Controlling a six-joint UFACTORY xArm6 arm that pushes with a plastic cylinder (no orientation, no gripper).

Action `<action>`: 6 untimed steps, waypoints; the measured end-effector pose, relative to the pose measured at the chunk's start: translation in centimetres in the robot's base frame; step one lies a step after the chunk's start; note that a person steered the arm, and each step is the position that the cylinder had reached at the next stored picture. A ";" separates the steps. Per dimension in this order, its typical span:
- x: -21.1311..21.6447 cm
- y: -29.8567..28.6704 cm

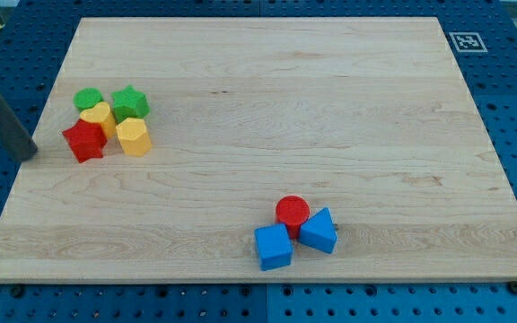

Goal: Move the green circle along with the green star towards right

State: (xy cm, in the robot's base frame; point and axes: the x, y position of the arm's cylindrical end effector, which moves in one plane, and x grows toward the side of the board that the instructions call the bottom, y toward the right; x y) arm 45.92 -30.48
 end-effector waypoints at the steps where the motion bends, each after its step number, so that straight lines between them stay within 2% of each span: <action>1: -1.7 0.1; 3: -6.2 1.1; 6: -7.5 15.1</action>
